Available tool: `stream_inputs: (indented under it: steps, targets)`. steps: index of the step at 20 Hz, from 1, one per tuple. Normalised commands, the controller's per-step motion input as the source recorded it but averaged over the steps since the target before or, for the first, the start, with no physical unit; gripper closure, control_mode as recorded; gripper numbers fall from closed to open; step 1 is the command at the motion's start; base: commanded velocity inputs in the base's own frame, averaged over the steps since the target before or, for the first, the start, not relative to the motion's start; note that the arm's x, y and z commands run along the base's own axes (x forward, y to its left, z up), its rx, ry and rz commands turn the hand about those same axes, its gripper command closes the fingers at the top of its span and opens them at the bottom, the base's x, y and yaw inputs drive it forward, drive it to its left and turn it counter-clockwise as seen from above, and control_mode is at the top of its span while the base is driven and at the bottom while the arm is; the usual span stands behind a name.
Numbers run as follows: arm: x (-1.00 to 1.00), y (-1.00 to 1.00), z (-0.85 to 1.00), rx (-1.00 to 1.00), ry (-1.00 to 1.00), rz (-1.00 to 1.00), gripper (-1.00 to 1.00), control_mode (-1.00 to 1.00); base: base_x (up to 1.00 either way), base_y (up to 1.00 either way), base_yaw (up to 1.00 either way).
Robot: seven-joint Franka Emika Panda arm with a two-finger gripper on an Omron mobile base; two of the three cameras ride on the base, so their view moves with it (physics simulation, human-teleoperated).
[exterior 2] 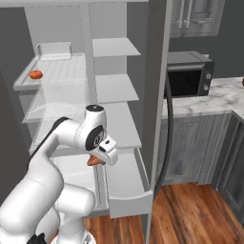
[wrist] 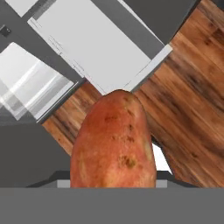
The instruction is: Take the sweet potato and squash from the fridge shelf and place them in the freezer drawer to begin freezing them.
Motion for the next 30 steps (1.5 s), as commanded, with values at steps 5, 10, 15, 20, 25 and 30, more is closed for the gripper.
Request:
stream_inputs:
  steps: [5, 10, 15, 20, 25, 30]
  targets:
    - [0.33, 0.0, -0.64, 0.0, 0.08, -0.1, 1.0, -1.0, 0.0, 0.0, 0.0]
    - [0.57, -0.09, -0.62, -0.01, 0.05, -0.1, 1.0, -1.0, 0.0, 0.0, 0.0]
    - [0.41, -0.06, -0.69, -0.08, 0.02, -0.09, 1.0, -1.0, 0.0, 0.0, 0.0]
    - [0.24, -0.3, -0.38, -0.01, 0.02, -0.04, 1.0, -1.0, 0.0, 0.0, 0.0]
    - [0.01, -0.23, -0.07, 0.0, 0.01, -0.01, 1.0, -1.0, 0.0, 0.0, 0.0]
    - [0.18, -0.12, -0.27, 0.0, 0.0, -0.01, 1.0, -1.0, 0.0, 0.0, 0.0]
